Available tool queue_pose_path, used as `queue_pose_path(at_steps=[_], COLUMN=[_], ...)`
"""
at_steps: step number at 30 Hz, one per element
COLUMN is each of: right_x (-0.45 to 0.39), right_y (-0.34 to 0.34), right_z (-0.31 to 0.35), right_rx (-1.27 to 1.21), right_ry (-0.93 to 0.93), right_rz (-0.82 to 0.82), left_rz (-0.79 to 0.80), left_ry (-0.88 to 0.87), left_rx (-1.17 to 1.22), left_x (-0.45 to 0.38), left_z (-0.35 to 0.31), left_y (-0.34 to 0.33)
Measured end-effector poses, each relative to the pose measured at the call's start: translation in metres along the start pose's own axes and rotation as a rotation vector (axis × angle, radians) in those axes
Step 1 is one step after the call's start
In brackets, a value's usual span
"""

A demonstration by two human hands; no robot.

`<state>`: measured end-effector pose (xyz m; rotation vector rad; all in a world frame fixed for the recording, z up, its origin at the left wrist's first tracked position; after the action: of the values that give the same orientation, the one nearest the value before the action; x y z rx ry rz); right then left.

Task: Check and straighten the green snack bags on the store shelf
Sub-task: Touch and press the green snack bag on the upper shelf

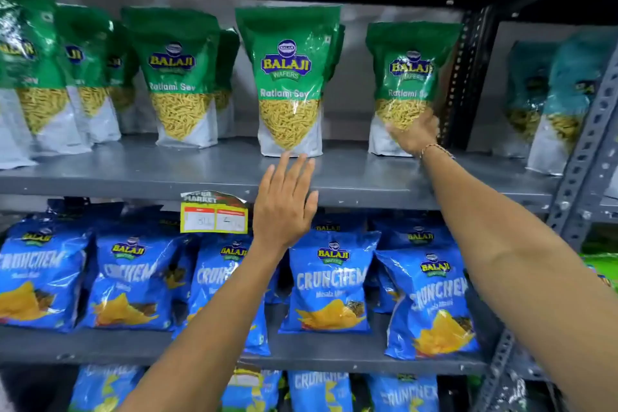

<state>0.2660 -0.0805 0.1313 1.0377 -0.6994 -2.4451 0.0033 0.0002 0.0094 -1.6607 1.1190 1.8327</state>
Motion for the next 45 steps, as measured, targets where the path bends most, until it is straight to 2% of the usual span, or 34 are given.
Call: queue_pose_path(at_steps=[6, 13, 37, 45], right_x=[-0.008, -0.015, 0.004, 0.052], right_y=[-0.015, -0.023, -0.010, 0.020], right_z=[0.006, 0.008, 0.022, 0.011], right_rx=[-0.021, -0.016, 0.015, 0.094], right_ry=[-0.026, 0.011, 0.052, 0.050], right_rz=[0.089, 0.011, 0.026, -0.046], left_rz=[-0.105, -0.142, 0.015, 0.076], left_ry=[-0.003, 0.022, 0.070, 0.087], left_rx=[-0.036, -0.063, -0.073, -0.008], left_x=[0.004, 0.002, -0.009, 0.011], left_z=[-0.001, -0.002, 0.006, -0.014], left_y=[-0.007, -0.007, -0.004, 0.014])
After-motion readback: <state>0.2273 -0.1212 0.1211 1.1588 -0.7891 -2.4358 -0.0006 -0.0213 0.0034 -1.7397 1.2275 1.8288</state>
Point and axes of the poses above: each hand's wrist, its own x-axis away from the middle knuckle, its own y-axis out of the back of the hand, z = x × y, the point moved 1 cm from there along -x, towards the middle knuckle, and after that the axes turned 13 degrees about y, right-handed, at the moved point
